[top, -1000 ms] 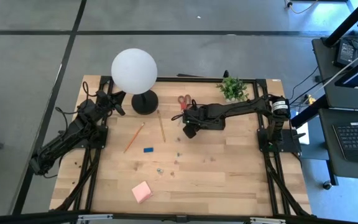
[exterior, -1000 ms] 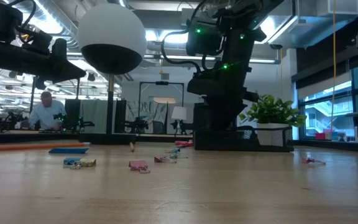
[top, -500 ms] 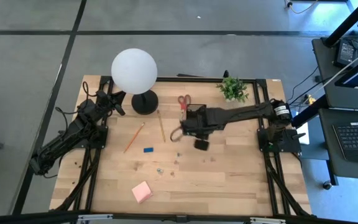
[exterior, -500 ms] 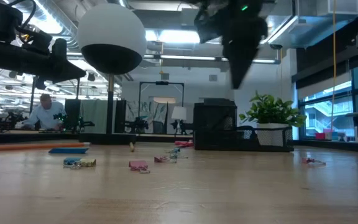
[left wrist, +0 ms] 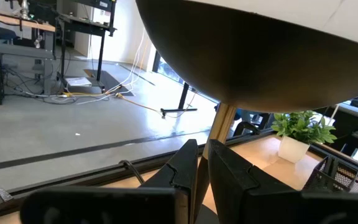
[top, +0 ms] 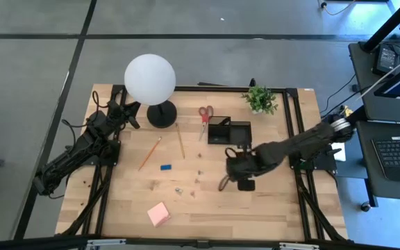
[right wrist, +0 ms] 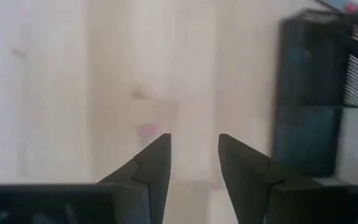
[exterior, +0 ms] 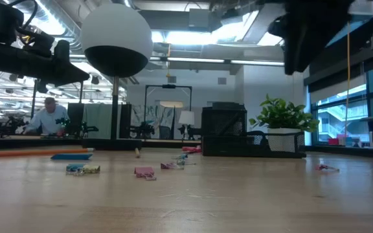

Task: Pick and place office supplies into organizer
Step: Put the pink clip binder into the black desk organizer

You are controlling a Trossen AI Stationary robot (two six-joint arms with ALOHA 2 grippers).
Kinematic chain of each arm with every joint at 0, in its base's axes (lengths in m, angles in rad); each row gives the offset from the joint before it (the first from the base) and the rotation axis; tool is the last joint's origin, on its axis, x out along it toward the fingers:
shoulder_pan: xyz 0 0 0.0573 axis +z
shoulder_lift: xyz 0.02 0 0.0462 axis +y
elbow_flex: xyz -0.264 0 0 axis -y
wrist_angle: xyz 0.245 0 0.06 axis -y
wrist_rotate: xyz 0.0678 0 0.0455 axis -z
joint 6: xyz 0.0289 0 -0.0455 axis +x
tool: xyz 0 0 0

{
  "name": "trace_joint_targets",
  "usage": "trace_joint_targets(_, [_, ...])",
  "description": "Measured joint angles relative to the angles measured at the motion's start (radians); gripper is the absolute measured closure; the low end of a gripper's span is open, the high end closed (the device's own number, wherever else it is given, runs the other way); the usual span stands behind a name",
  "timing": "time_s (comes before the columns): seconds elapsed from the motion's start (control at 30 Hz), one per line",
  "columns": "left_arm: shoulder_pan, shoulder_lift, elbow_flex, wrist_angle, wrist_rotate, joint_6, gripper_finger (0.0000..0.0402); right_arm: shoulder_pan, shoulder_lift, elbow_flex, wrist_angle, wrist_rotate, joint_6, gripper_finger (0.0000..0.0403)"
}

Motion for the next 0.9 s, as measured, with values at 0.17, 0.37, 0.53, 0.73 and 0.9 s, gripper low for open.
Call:
trace_joint_targets(0.17, [0.000, 0.000, 0.000, 0.000, 0.000, 0.000, 0.0368, 0.063, -0.078, -0.199, 0.259, -0.019, 0.011, 0.0264])
trace_joint_targets(0.37, [0.000, 0.000, 0.000, 0.000, 0.000, 0.000, 0.0368, 0.093, -0.048, -0.338, 0.425, -0.013, 0.140, 0.0264])
trace_joint_targets(0.53, [0.000, 0.000, 0.000, 0.000, 0.000, 0.000, 0.0368, 0.091, 0.010, -0.371, 0.427, -0.010, 0.242, 0.0264])
trace_joint_targets(0.73, [0.000, 0.000, 0.000, 0.000, 0.000, 0.000, 0.0368, 0.092, 0.073, -0.357, 0.449, -0.011, 0.240, 0.0264])
trace_joint_targets(0.9, [0.000, 0.000, 0.000, 0.000, 0.000, 0.000, 0.0368, 0.092, 0.098, -0.356, 0.448, -0.011, 0.244, 0.0264])
